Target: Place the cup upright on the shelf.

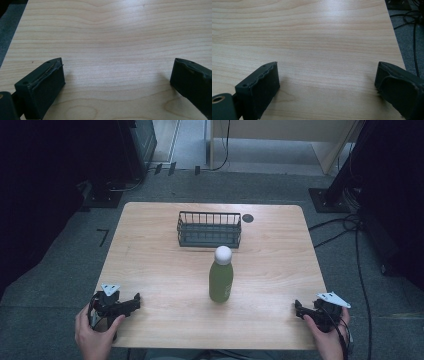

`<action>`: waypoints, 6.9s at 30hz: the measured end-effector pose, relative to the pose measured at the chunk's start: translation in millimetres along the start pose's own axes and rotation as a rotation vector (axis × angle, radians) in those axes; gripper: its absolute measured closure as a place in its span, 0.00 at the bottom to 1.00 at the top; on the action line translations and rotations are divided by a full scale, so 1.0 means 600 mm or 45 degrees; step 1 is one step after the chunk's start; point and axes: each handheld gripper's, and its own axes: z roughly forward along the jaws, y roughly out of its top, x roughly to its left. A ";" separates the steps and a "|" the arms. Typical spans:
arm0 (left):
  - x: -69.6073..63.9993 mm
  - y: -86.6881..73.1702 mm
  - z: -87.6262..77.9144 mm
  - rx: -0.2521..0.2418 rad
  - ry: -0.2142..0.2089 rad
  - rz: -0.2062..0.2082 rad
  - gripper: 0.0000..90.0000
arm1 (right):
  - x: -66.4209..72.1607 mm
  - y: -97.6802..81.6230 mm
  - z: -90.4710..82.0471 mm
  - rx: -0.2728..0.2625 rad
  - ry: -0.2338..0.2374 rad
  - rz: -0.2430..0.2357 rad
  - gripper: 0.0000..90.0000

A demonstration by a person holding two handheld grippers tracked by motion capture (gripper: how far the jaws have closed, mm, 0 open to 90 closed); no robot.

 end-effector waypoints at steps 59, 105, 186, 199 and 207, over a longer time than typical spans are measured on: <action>0.000 0.002 0.001 0.000 -0.010 0.008 0.00 | 0.003 0.014 -0.019 -0.029 -0.012 0.009 0.07; 0.000 0.002 0.001 -0.001 -0.011 0.005 0.00 | 0.195 0.089 -0.055 -0.143 0.323 -0.180 0.08; 0.000 0.002 0.001 0.000 -0.011 0.006 0.00 | 0.396 0.151 -0.022 -0.249 0.641 -0.276 0.18; 0.000 0.002 0.001 -0.001 -0.011 0.006 0.00 | 0.404 0.156 -0.015 -0.285 0.635 -0.337 0.21; 0.000 0.002 0.001 -0.001 -0.011 0.006 0.00 | 0.398 0.165 -0.014 -0.278 0.661 -0.313 0.22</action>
